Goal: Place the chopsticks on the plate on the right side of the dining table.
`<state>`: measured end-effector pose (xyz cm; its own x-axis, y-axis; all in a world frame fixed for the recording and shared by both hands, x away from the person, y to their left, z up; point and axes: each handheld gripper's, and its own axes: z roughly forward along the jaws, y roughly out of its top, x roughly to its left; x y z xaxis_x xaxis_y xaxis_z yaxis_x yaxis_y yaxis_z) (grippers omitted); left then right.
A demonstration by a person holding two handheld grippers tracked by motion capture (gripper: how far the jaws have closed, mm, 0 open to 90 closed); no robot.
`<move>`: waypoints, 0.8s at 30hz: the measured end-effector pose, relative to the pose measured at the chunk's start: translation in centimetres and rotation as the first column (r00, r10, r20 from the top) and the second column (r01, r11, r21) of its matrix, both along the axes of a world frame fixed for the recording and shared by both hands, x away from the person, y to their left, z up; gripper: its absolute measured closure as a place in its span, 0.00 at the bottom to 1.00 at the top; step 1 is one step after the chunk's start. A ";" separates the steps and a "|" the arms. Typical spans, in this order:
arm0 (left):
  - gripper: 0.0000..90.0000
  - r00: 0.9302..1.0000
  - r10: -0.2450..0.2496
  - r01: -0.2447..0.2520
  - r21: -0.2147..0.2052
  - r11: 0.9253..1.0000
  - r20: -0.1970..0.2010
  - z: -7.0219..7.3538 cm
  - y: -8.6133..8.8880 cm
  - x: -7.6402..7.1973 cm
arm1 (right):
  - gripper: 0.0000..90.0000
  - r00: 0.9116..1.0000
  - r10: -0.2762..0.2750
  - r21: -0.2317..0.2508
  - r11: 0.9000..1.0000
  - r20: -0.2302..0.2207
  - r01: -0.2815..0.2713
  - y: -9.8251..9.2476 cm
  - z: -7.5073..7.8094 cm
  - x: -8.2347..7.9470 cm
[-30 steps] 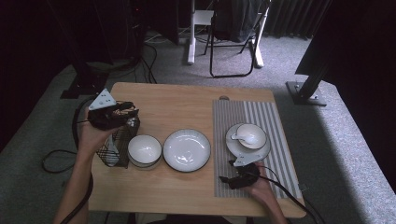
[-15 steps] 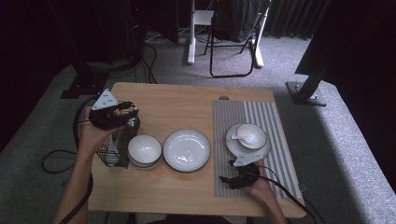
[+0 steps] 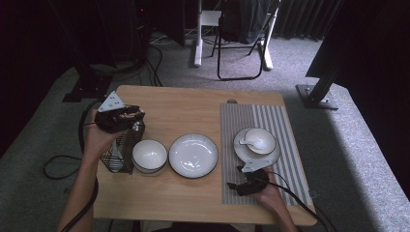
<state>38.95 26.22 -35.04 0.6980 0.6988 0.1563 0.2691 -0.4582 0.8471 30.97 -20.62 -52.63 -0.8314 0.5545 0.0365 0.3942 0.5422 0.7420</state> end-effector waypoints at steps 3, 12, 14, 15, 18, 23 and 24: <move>0.71 1.000 0.002 -0.002 0.001 1.000 -0.003 0.0 0.0 0.1 | 0.24 1.000 0.000 0.000 1.000 0.000 0.000 0.0 0.0 0.0; 0.71 1.000 0.007 -0.007 0.010 1.000 -0.017 -0.3 -0.1 1.0 | 0.24 1.000 0.001 0.000 1.000 -0.001 -0.001 0.0 0.0 0.0; 0.71 1.000 0.010 -0.010 0.005 1.000 -0.021 -0.3 -0.1 1.2 | 0.24 1.000 0.001 0.000 1.000 -0.001 -0.001 0.0 0.0 0.0; 0.71 1.000 0.013 -0.013 -0.001 1.000 -0.025 -0.3 -0.1 1.4 | 0.24 1.000 0.001 0.000 1.000 -0.001 -0.001 0.0 0.0 0.0; 0.71 0.999 0.014 -0.014 0.004 1.000 -0.031 -0.3 -0.1 1.8 | 0.24 1.000 0.001 0.001 1.000 -0.001 -0.001 0.0 0.0 0.0; 0.74 0.999 0.024 -0.025 -0.005 1.000 -0.043 -0.5 -0.2 2.6 | 0.24 1.000 0.002 0.001 1.000 -0.001 -0.002 0.0 0.0 0.0; 0.74 0.999 0.027 -0.027 -0.006 1.000 -0.043 -0.5 -0.2 2.7 | 0.24 1.000 0.002 0.001 1.000 -0.001 -0.002 0.0 0.0 0.0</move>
<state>41.66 26.04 -35.53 0.6851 0.7182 0.1214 0.3177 -0.4446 0.8375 30.97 -20.63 -52.63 -0.8325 0.5527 0.0379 0.3940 0.5427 0.7418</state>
